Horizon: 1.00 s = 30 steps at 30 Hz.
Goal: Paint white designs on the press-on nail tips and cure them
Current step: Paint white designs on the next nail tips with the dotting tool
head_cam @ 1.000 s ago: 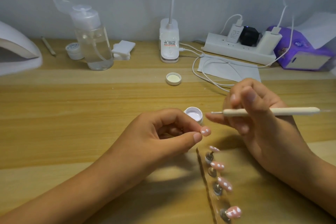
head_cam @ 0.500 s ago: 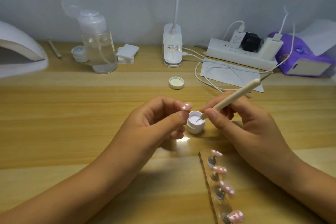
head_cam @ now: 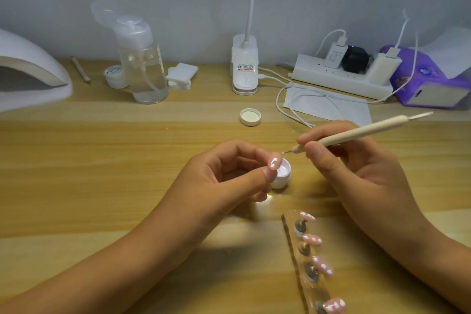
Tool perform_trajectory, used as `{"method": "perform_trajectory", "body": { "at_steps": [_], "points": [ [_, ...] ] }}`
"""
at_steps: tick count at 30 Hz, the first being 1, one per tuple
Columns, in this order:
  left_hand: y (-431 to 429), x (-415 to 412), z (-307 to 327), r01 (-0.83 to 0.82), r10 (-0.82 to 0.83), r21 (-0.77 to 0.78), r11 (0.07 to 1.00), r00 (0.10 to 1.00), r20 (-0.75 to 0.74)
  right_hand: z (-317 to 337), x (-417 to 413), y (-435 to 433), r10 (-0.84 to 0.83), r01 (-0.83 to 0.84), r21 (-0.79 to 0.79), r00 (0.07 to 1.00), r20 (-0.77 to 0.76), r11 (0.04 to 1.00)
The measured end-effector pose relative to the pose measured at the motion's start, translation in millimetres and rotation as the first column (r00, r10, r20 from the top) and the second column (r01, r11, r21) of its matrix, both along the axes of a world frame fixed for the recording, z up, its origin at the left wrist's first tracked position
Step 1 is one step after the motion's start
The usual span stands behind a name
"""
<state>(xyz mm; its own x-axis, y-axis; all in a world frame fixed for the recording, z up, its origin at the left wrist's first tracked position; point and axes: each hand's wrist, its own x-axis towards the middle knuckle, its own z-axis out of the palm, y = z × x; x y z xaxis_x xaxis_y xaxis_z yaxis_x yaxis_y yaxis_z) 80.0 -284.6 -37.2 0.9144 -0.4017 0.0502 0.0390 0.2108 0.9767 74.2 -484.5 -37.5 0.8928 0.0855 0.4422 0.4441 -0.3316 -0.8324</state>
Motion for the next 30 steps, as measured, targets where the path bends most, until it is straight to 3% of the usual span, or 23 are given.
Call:
{"method": "perform_trajectory", "body": {
  "at_steps": [4,12,18,24,30],
  "points": [
    [-1,-3,1,0.054,-0.055,0.011,0.998,0.998,0.021,3,1,-3,0.014,0.002,0.164,0.995,-0.096,0.986],
    [-1,-4,-1,0.081,-0.084,0.097,0.992,0.996,0.035,4,1,-8,0.121,-0.042,0.326,0.967,-0.225,0.945],
    [-2,-4,-2,0.101,-0.108,0.112,0.989,0.993,0.052,6,0,-2,0.343,-0.172,0.576,0.917,-0.203,0.799],
    [-2,-5,-2,0.117,-0.125,0.130,0.985,0.991,0.052,10,-3,1,0.427,-0.233,0.603,0.882,-0.200,0.763],
    [-2,-6,-1,0.131,-0.141,0.137,0.982,0.988,0.064,9,-5,2,0.390,-0.198,0.587,0.894,-0.220,0.785]
  ]
}}
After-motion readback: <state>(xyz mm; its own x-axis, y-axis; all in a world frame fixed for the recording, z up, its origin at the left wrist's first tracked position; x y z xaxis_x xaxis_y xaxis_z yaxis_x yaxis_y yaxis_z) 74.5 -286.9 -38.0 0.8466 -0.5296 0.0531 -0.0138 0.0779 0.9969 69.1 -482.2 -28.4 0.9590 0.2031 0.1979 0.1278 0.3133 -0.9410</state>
